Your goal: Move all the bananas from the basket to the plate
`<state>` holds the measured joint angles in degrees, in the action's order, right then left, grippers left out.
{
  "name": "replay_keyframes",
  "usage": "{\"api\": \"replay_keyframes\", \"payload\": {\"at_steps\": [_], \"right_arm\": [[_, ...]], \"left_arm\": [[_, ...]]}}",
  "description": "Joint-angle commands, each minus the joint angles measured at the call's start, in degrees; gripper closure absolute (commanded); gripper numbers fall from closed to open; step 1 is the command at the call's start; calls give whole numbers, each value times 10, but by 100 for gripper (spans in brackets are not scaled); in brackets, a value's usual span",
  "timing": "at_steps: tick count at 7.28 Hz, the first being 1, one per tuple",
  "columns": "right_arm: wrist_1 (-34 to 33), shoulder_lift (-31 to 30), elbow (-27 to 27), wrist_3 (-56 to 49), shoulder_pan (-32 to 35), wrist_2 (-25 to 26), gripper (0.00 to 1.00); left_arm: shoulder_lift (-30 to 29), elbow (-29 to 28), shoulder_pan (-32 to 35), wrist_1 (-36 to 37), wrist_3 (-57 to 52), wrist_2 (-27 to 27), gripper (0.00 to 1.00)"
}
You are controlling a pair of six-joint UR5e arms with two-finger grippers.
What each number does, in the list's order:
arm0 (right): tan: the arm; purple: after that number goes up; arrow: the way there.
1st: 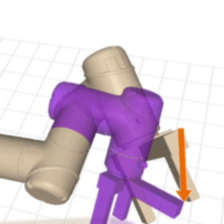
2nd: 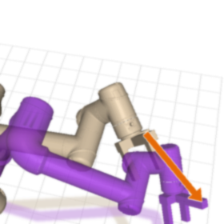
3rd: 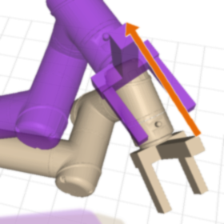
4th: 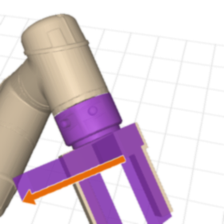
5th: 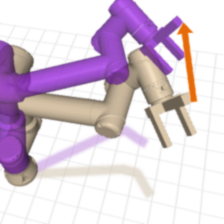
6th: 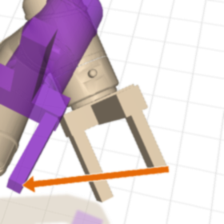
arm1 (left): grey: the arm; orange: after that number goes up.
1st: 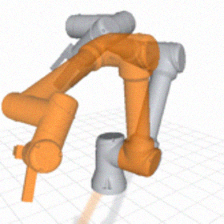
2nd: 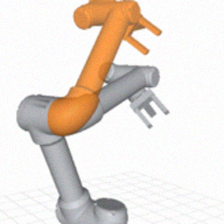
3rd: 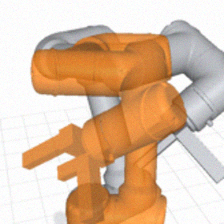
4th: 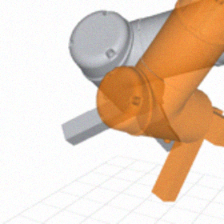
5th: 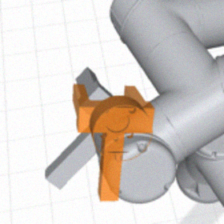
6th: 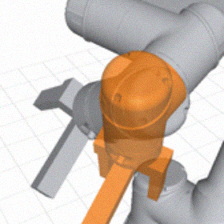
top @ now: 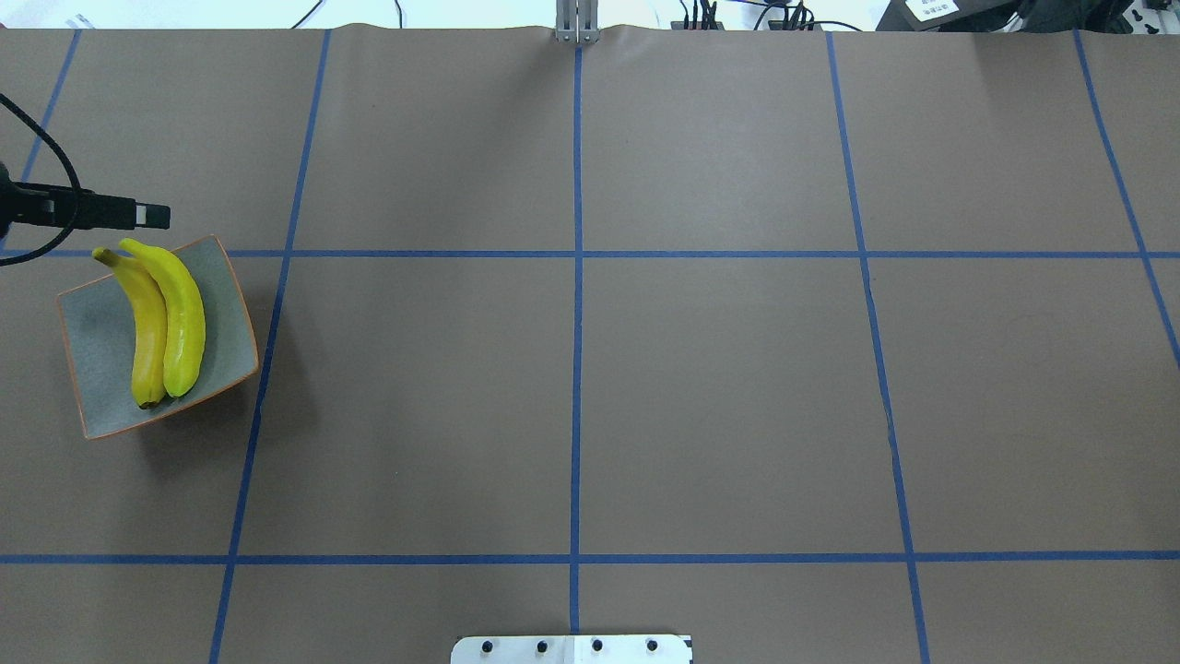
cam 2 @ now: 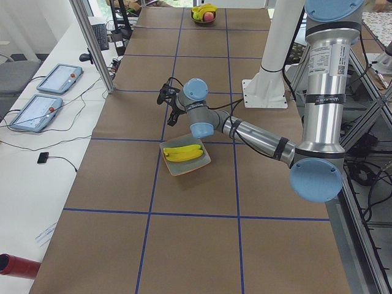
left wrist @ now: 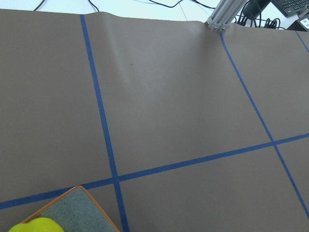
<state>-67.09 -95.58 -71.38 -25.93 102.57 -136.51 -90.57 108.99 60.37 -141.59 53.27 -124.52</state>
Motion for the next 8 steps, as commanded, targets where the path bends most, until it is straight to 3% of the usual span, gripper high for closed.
{"api": "replay_keyframes", "payload": {"at_steps": [1,2,4,8], "right_arm": [[17,-4,25,36,0,0,3],[37,-3,41,37,0,4,5],[40,-2,45,36,-4,5,17],[49,-4,46,36,-28,31,25]], "left_arm": [[-7,0,-1,0,0,1,1],[-11,-2,-1,0,0,1,1],[-15,-2,-4,0,0,2,1],[-20,-2,-4,0,0,2,1]]}}
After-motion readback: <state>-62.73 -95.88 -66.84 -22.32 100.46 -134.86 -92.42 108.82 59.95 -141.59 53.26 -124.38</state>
